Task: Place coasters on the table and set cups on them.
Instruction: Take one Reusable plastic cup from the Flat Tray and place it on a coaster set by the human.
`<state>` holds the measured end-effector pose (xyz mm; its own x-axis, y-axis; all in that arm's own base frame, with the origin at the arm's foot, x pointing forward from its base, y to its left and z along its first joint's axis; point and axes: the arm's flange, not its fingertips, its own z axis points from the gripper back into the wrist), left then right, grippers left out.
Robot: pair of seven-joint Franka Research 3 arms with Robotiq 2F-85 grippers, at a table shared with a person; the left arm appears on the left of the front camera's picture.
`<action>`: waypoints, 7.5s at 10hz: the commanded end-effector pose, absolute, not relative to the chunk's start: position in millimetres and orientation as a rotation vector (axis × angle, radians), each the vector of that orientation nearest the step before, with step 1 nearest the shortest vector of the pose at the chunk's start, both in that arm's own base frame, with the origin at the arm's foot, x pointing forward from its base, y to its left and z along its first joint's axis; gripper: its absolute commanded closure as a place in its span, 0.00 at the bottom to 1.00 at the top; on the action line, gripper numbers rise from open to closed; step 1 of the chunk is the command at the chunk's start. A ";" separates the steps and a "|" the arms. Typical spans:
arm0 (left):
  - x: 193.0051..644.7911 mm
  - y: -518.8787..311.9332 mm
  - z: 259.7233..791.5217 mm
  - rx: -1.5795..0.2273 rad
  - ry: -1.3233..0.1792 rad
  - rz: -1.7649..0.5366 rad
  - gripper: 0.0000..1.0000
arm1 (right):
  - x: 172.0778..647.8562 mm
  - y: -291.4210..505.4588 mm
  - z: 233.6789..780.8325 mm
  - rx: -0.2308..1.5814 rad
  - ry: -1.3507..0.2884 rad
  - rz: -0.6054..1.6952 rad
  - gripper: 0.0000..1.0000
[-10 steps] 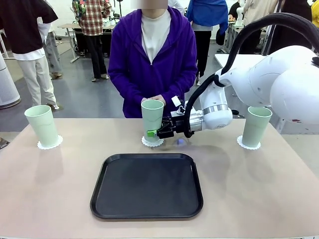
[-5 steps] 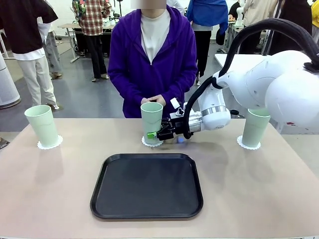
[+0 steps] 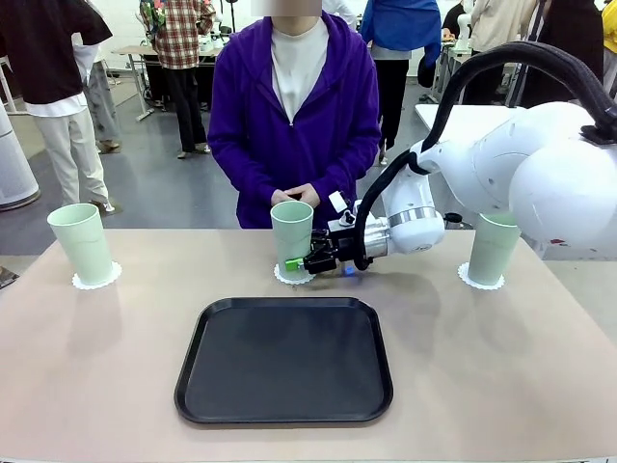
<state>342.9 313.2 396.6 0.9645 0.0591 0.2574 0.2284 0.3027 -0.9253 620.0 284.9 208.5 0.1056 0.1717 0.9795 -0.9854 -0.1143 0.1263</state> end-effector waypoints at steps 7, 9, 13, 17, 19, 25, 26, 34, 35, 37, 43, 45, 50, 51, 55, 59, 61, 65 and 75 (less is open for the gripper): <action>342.1 313.7 397.7 -1.259 -0.266 -0.113 0.00 | 631.1 285.6 210.2 1.281 -0.872 1.302 0.00; 342.1 313.7 397.7 -1.259 -0.266 -0.113 0.00 | 632.6 283.3 210.7 1.280 -0.865 1.305 0.00; 342.1 313.7 397.7 -1.259 -0.266 -0.113 0.00 | 640.8 269.0 213.3 1.245 -0.886 1.292 0.00; 342.1 313.7 397.7 -1.259 -0.266 -0.113 0.00 | 636.1 251.0 220.3 1.157 -0.807 1.315 0.00; 342.1 313.7 397.7 -1.259 -0.266 -0.113 0.00 | 632.5 243.5 229.2 1.102 -0.776 1.330 0.00; 342.1 313.7 397.7 -1.259 -0.266 -0.113 0.00 | 591.8 206.2 325.7 0.686 -0.445 1.277 0.00; 342.1 313.7 397.7 -1.259 -0.266 -0.113 0.00 | 584.1 204.0 345.2 0.662 -0.399 1.238 0.00; 342.1 313.7 397.7 -1.259 -0.266 -0.113 0.00 | 498.2 276.0 502.9 0.159 -0.031 0.824 0.00; 342.1 313.7 397.7 -1.259 -0.266 -0.113 0.00 | 491.6 285.7 511.5 0.106 0.002 0.826 0.00; 342.1 313.7 397.7 -1.259 -0.266 -0.113 0.00 | 487.6 289.3 514.5 0.128 0.055 0.797 0.00; 342.1 313.7 397.7 -1.259 -0.266 -0.113 0.00 | 477.0 284.0 513.6 0.109 -0.017 0.817 0.00; 342.1 313.7 397.7 -1.259 -0.266 -0.113 0.00 | 477.0 284.0 513.6 0.109 -0.017 0.817 0.00; 342.1 313.7 397.7 -1.259 -0.266 -0.113 0.00 | 477.0 284.0 513.6 0.109 -0.017 0.817 0.00; 342.1 313.7 397.7 -1.259 -0.266 -0.113 0.00 | 477.0 284.0 513.6 0.109 -0.017 0.817 0.00; 342.1 313.7 397.7 -1.259 -0.266 -0.113 0.00 | 427.7 196.0 538.0 0.220 -0.127 0.478 0.00; 342.1 313.7 397.7 -1.259 -0.266 -0.113 0.00 | 427.9 64.1 523.8 0.217 -0.083 0.149 0.00; 342.1 313.7 397.7 -1.259 -0.266 -0.113 0.00 | 429.5 17.6 519.6 0.189 -0.048 0.032 0.00; 342.1 313.7 397.7 -1.259 -0.266 -0.113 0.00 | 429.5 0.5 518.2 0.201 -0.063 0.056 0.00; 342.1 313.7 397.7 -1.259 -0.266 -0.113 0.00 | 419.0 -187.9 435.6 1.339 -0.080 -0.187 0.00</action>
